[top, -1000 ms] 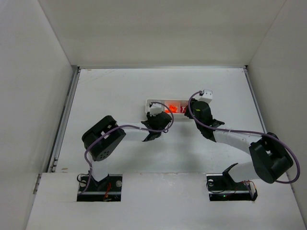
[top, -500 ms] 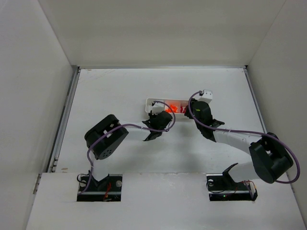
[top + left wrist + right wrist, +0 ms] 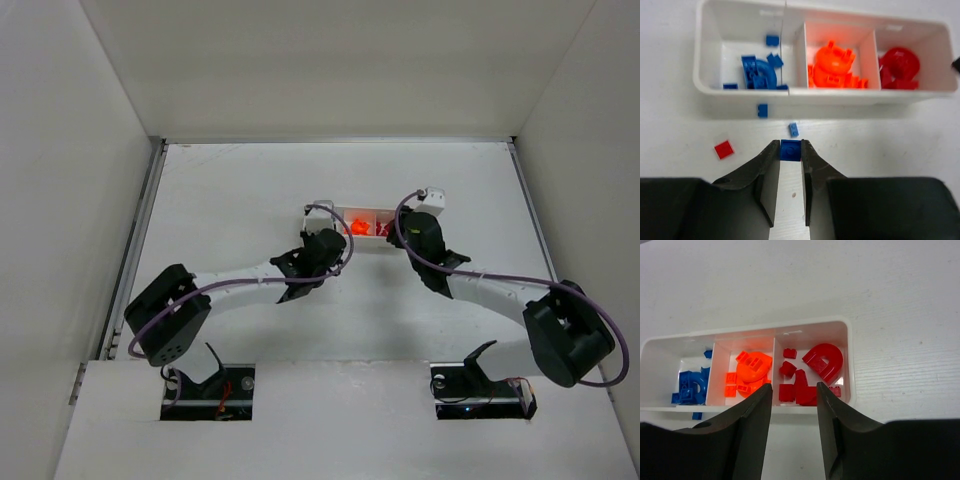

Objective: Sort the legos into containers by color

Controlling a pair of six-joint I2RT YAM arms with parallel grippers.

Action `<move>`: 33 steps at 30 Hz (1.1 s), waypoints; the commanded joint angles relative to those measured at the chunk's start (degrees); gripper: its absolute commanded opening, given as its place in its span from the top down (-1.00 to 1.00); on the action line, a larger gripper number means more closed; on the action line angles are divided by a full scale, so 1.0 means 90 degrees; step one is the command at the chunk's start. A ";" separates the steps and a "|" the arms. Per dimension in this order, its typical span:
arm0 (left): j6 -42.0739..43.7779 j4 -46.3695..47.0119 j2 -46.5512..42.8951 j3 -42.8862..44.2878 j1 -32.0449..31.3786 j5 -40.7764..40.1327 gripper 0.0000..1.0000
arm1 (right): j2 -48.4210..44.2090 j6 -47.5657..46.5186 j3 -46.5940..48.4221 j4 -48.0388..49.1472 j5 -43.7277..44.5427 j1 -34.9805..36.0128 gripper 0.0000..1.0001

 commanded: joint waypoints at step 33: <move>-0.0940 0.0010 -0.2730 -0.2028 0.1900 0.0380 0.31 | 0.2968 0.0222 0.1936 0.0549 -0.0036 0.2952 0.00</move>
